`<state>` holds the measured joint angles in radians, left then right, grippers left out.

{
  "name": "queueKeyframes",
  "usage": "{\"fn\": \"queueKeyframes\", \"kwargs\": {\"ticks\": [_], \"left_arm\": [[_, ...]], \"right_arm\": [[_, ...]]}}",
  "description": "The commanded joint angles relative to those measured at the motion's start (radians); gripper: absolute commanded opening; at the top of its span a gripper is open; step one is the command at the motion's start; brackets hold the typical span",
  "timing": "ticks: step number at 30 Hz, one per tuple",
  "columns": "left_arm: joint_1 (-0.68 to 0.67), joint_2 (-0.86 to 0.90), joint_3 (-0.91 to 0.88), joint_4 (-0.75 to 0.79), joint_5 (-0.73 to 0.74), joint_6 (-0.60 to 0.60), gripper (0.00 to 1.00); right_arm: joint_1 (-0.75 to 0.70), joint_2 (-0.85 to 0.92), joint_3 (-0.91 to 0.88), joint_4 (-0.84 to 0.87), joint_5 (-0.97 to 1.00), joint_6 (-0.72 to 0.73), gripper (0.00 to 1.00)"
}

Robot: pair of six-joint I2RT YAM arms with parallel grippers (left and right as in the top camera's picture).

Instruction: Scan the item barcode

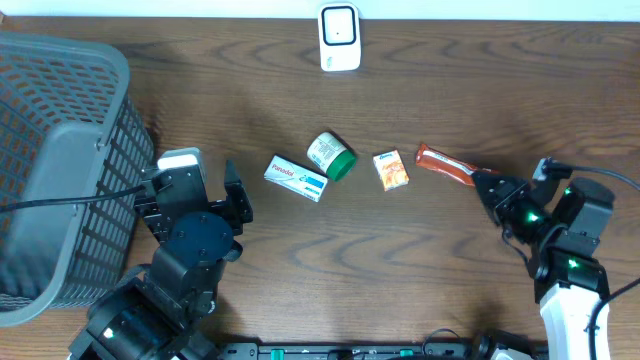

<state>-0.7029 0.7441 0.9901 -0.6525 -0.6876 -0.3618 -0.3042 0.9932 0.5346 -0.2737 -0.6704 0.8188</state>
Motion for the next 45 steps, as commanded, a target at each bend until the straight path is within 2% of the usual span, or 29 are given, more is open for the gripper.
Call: {"fn": "queueKeyframes", "kwargs": {"ticks": [1, 4, 5, 7, 8, 9, 11, 13, 15, 21, 28, 37, 45], "left_arm": [[0.002, -0.003, 0.005, -0.005, -0.02, 0.01, 0.86], [0.002, -0.003, 0.005, -0.005, -0.02, 0.01, 0.86], [0.002, -0.003, 0.005, -0.006, -0.02, 0.01, 0.86], [0.002, -0.003, 0.005, -0.006, -0.02, 0.01, 0.86], [0.002, -0.003, 0.005, -0.006, -0.02, 0.01, 0.86], [0.002, -0.003, 0.005, -0.006, -0.02, 0.01, 0.86], [0.002, -0.003, 0.005, -0.005, -0.02, 0.01, 0.86], [0.002, -0.003, 0.005, -0.005, -0.02, 0.01, 0.86], [0.002, -0.003, 0.005, -0.005, -0.02, 0.01, 0.86], [0.002, -0.003, 0.005, -0.005, -0.02, 0.01, 0.86], [0.002, -0.003, 0.005, -0.005, -0.02, 0.01, 0.86], [0.002, -0.003, 0.005, -0.005, -0.02, 0.01, 0.86], [0.002, -0.003, 0.005, -0.006, -0.02, 0.01, 0.86]], "right_arm": [[0.005, 0.077, 0.001, -0.024, 0.067, -0.046, 0.97], [0.005, 0.17, 0.001, 0.025, 0.066, 0.041, 0.99], [0.005, 0.192, 0.001, 0.056, 0.066, 0.044, 0.95], [0.005, 0.229, 0.001, 0.101, 0.077, 0.035, 0.51], [0.005, 0.251, 0.001, 0.104, 0.137, 0.035, 0.45], [0.005, 0.269, 0.001, 0.108, 0.164, 0.071, 0.46], [0.019, 0.316, 0.001, 0.113, 0.2, 0.238, 0.78], [0.046, 0.359, 0.001, 0.115, 0.227, 0.36, 0.91], [0.104, 0.415, 0.001, 0.129, 0.312, 0.522, 0.98], [0.216, 0.48, 0.001, 0.215, 0.492, 0.826, 0.99], [0.24, 0.48, 0.001, 0.175, 0.597, 0.97, 0.99], [0.234, 0.504, 0.001, 0.158, 0.647, 0.984, 0.99], [0.18, 0.755, 0.01, 0.303, 0.574, 0.982, 0.97]]}}
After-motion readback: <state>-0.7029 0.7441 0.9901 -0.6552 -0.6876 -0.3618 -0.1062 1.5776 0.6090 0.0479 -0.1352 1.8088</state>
